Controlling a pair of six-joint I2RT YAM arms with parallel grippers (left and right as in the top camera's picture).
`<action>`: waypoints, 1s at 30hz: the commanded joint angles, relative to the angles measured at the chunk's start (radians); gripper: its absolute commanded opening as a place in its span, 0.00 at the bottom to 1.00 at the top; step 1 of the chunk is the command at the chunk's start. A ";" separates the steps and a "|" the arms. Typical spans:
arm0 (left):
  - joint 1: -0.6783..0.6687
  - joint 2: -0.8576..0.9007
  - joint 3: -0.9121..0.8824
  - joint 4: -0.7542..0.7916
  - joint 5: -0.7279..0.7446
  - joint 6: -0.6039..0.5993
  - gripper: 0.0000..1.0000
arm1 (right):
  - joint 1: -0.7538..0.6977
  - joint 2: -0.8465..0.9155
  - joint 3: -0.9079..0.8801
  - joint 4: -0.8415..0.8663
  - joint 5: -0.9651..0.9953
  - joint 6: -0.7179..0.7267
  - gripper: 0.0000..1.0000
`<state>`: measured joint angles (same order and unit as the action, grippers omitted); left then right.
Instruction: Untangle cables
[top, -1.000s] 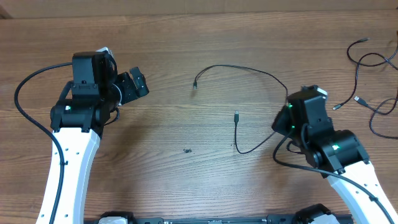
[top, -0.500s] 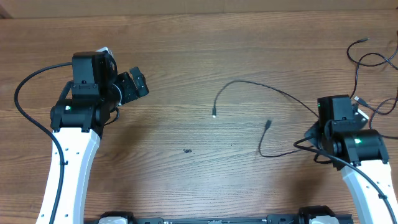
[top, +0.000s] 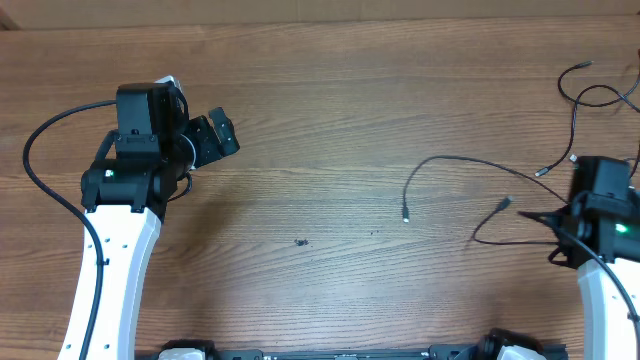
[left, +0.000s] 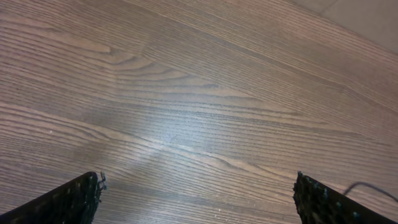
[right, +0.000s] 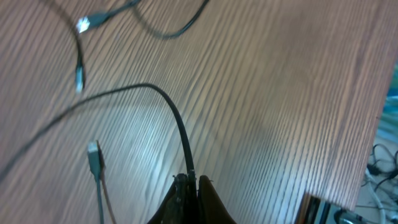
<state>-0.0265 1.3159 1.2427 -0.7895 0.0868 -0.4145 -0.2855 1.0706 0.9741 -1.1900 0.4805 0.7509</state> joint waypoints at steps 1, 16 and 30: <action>0.000 0.005 0.021 0.000 0.010 0.019 1.00 | -0.081 -0.014 0.000 0.033 0.027 0.008 0.04; 0.000 0.005 0.021 0.000 0.010 0.018 1.00 | -0.319 0.128 0.000 0.267 0.012 0.009 0.04; 0.000 0.005 0.021 0.000 0.010 0.018 1.00 | -0.450 0.420 0.000 0.506 0.011 0.008 0.04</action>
<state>-0.0265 1.3159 1.2427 -0.7898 0.0872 -0.4145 -0.7059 1.4635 0.9737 -0.7052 0.4789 0.7555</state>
